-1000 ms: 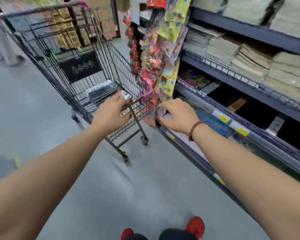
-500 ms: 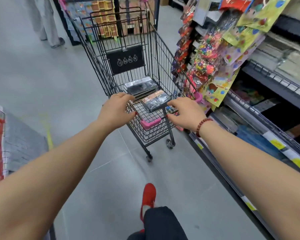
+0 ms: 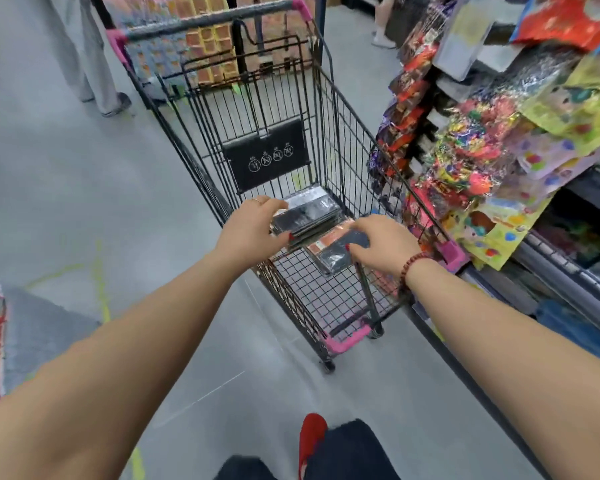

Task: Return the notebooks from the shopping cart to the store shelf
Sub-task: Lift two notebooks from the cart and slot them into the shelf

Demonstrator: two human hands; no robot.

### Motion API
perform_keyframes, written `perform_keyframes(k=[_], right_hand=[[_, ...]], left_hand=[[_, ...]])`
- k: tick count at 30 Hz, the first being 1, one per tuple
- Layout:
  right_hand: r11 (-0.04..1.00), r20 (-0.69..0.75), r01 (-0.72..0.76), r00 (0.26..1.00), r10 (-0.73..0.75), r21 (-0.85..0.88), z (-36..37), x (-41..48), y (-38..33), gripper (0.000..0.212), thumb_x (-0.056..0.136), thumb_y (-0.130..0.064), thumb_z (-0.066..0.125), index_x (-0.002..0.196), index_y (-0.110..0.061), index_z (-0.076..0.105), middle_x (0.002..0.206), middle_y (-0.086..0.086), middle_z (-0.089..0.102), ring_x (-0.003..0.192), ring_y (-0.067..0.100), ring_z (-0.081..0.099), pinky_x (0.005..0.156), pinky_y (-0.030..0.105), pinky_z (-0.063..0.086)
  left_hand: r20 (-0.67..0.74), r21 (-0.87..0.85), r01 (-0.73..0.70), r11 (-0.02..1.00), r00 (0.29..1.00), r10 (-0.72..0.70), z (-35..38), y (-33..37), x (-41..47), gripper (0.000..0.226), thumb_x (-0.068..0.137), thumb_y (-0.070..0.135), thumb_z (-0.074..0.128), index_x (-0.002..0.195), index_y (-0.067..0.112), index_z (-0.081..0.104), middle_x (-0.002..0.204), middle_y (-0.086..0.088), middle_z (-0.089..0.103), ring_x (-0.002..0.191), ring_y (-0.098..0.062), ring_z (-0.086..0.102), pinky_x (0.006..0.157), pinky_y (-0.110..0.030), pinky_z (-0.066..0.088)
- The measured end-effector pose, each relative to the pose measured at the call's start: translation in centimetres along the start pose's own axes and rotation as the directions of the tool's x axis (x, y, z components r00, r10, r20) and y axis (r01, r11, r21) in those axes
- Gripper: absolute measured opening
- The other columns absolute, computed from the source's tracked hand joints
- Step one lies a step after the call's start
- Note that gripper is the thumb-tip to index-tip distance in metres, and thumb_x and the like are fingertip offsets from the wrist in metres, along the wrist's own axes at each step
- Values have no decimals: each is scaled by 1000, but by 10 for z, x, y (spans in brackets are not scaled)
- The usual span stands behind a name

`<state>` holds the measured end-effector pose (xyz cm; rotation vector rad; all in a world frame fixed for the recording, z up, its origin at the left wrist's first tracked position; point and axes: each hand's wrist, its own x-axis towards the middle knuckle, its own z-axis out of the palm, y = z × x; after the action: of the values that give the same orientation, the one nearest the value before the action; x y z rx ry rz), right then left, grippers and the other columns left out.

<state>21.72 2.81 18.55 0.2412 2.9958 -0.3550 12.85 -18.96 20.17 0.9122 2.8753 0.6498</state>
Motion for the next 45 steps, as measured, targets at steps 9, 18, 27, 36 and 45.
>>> perform_keyframes(k=[9,18,27,36,45], right_hand=[[989,-33,-147,989,146,-15,13,87,-20,37,87,-29,50,122,-20,58,113,3,63,101,21,58,74,29,46],[895,-53,-438,895,443,82,38,126,-59,29,86,-29,50,112,-19,60,99,6,63,97,28,57,71,34,50],[758,18,-636,768,640,147,66,124,-44,44,85,-38,56,125,-20,57,123,4,62,114,27,53,92,39,49],[604,176,-765,641,747,222,101,147,9,42,87,-36,56,126,-22,55,129,7,56,119,27,50,94,36,47],[273,316,-866,421,850,419,145,166,23,39,87,-35,56,123,-21,56,114,8,64,103,26,60,83,34,53]], left_hand=[[118,0,-118,993,986,117,-4,-68,95,57,80,33,63,133,20,48,134,-4,51,124,-23,44,100,-39,42],[314,-37,-347,937,886,340,0,-125,174,56,79,32,63,132,20,49,130,-6,52,121,-25,48,98,-40,45],[451,-122,-465,877,761,466,49,-105,237,54,81,28,63,132,16,50,130,-7,53,125,-28,45,99,-43,42],[595,-70,-506,860,671,443,108,-84,292,56,81,32,64,134,21,48,134,-6,52,120,-24,49,100,-42,44],[722,-112,-469,876,568,396,169,-93,323,58,79,29,68,133,17,50,134,-11,52,125,-27,46,102,-38,41]])
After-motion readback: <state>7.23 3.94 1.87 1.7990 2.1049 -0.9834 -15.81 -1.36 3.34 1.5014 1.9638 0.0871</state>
